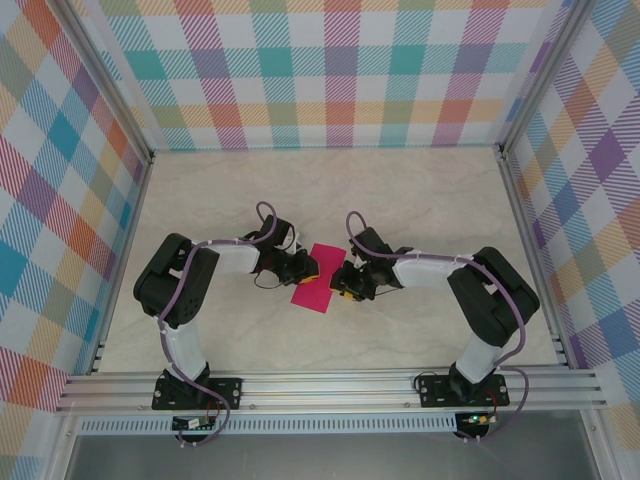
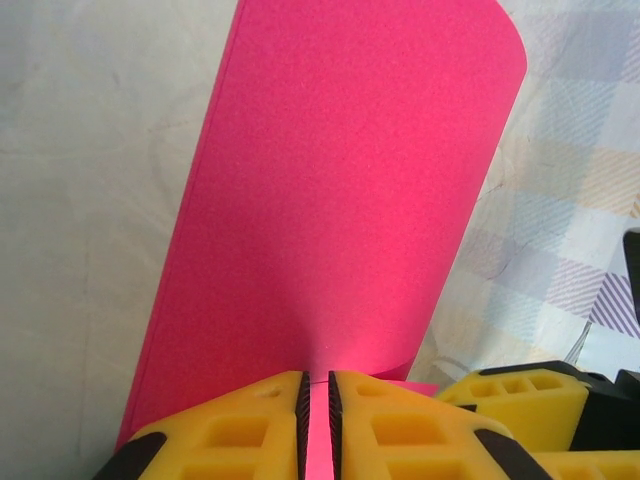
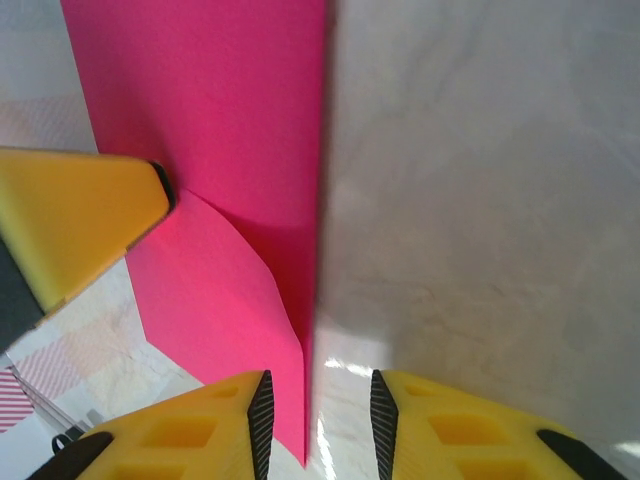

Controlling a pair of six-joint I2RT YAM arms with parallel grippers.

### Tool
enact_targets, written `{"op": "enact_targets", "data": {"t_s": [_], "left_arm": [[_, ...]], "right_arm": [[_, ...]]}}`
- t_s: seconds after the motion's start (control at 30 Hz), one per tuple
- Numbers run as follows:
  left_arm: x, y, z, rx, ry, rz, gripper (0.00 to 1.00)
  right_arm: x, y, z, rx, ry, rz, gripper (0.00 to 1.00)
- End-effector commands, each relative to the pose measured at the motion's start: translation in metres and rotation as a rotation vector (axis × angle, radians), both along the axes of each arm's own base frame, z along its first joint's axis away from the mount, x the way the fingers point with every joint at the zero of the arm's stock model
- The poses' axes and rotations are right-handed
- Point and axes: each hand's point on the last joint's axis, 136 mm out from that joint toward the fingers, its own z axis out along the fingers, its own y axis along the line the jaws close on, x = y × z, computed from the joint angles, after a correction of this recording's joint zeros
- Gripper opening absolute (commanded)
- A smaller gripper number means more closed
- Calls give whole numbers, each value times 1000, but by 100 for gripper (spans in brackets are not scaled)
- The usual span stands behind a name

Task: Fold a paper plane with a square sheet of paper (pick it up from the middle)
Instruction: Fold the triangle a second time at the center of the table, then turn over the paper at the center of the table.

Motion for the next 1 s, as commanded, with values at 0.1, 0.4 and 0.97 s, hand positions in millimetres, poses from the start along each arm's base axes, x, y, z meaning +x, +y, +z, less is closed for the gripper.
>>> {"op": "enact_targets", "data": {"t_s": [0.1,0.4,0.97], "left_arm": [[-4,13,-13,81,32,33,17],[-3,12,-11,80,28,29,17],[4,12,-1,82,7,33,18]], "right_arm": [[12,14,1,58,-6,-22,33],[13,22,2,101,-10,-10,28],[16,28,-1,124,2,-17,29]]}}
